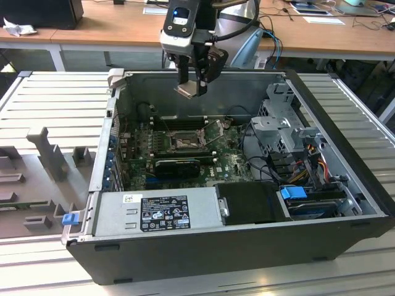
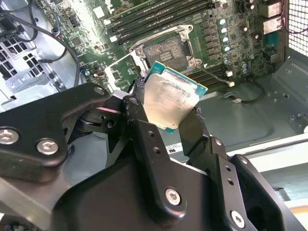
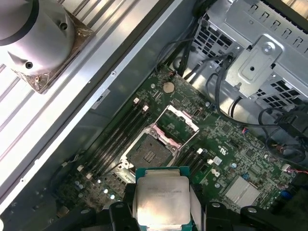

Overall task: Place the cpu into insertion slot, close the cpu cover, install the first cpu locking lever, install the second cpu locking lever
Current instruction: 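Place the cpu into insertion slot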

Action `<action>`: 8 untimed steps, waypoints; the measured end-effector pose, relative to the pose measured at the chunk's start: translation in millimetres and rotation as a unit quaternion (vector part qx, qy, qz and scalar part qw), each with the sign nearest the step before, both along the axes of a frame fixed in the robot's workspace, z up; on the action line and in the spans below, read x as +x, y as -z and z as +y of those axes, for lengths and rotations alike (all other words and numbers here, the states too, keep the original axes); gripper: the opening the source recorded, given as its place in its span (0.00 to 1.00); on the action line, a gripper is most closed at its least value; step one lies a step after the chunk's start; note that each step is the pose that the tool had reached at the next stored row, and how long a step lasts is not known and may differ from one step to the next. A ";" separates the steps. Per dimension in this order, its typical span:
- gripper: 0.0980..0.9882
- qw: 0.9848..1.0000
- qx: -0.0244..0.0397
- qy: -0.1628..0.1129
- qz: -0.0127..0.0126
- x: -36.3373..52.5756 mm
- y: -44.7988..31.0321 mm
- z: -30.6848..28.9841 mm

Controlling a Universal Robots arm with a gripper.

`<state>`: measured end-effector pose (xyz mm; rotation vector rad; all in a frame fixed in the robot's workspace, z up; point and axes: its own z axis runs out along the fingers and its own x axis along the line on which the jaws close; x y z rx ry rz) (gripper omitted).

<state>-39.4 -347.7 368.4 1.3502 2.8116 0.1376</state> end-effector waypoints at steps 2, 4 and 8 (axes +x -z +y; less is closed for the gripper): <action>0.48 1.000 0.000 0.007 0.000 0.0 0.0 0.0; 0.48 1.000 0.000 0.013 0.000 0.0 0.0 0.0; 0.48 1.000 0.000 0.025 0.000 0.0 0.0 0.0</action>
